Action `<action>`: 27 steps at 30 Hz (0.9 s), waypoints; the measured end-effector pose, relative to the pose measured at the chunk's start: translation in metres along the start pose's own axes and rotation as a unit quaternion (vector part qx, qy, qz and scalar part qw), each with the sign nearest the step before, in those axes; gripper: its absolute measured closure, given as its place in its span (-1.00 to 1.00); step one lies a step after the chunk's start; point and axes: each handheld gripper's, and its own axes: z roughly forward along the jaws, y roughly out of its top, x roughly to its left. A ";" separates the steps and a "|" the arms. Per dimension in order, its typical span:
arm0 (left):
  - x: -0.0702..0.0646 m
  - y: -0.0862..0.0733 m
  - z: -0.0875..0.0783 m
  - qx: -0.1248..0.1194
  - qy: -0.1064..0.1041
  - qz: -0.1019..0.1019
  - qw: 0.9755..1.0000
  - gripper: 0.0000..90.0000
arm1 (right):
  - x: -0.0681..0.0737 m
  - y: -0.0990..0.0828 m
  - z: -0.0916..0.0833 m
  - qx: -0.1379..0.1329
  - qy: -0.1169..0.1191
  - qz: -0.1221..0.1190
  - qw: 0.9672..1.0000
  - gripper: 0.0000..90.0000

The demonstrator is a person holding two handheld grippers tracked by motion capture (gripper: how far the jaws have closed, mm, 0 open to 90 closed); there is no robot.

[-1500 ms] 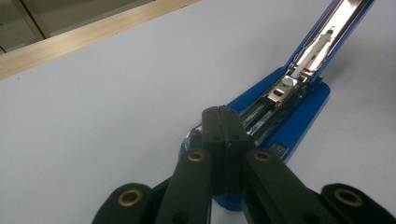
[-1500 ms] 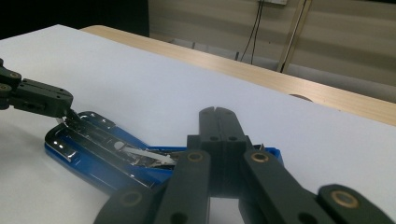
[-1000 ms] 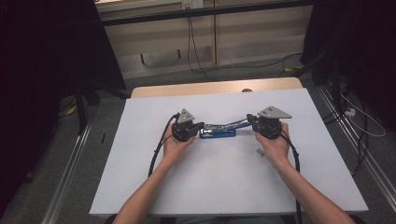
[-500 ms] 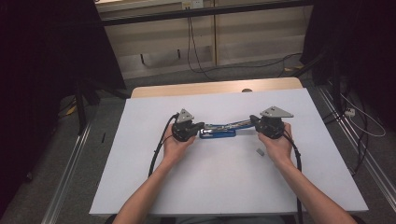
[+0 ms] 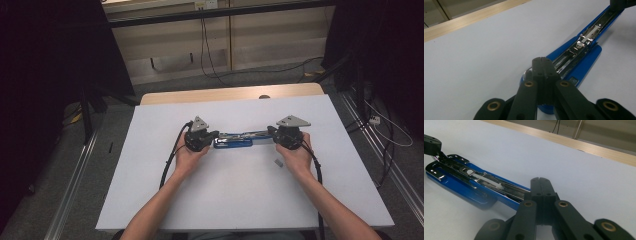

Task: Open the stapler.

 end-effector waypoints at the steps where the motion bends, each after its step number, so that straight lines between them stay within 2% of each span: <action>1: 0.000 0.000 0.000 0.000 0.000 0.000 1.000 1.00 | 0.000 0.000 0.000 0.000 0.001 0.000 1.000 1.00; 7: 0.001 0.000 0.000 0.000 -0.003 -0.001 1.000 1.00 | -0.002 0.000 0.000 -0.005 0.008 0.005 1.000 1.00; 15: 0.002 0.002 -0.003 -0.013 -0.009 -0.005 1.000 1.00 | -0.004 -0.001 0.000 -0.008 0.012 0.010 1.000 1.00; 23: 0.000 0.004 -0.005 -0.016 -0.005 -0.002 1.000 1.00 | -0.004 0.000 -0.002 -0.018 0.023 0.012 0.999 1.00; 25: 0.001 0.004 -0.006 -0.018 -0.010 -0.017 1.000 0.99 | -0.004 0.001 -0.002 -0.020 0.023 0.016 0.999 1.00; 27: 0.001 0.004 -0.007 -0.021 -0.011 -0.024 0.999 0.90 | -0.005 0.001 -0.003 -0.025 0.029 0.019 0.999 0.99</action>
